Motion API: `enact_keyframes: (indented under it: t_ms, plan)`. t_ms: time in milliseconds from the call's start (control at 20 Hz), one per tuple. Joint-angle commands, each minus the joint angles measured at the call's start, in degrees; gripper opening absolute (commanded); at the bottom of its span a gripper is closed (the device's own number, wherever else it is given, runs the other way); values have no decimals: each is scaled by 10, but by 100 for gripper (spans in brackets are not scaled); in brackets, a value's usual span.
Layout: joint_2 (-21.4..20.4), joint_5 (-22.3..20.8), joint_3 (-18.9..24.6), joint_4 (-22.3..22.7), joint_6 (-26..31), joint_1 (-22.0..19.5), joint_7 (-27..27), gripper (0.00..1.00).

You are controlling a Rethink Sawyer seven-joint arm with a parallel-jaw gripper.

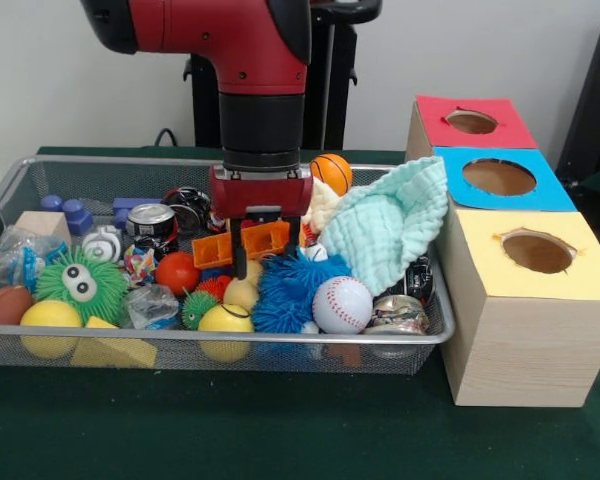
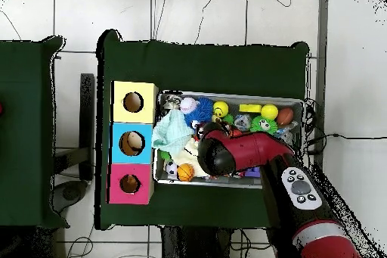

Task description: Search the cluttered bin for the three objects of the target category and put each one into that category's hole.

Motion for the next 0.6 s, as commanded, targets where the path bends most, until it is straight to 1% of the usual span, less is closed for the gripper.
enact_keyframes:
  t_ms: [50, 200, 300, 400, 500, 550, 600]
  plan:
    - [29, -39, -21, 5, -11, -4, 18, 100]
    - [21, -32, -1, 3, 7, -19, -3, 100]
    - [0, -17, 25, 3, 45, -33, -30, 100]
    - [-28, 11, 56, 5, 98, -51, -60, 100]
    - [-47, 37, 77, 4, 143, -62, -79, 100]
    - [-51, 40, 81, 4, 155, -65, -83, 100]
    - [-49, 39, 82, 3, 154, -67, -81, 100]
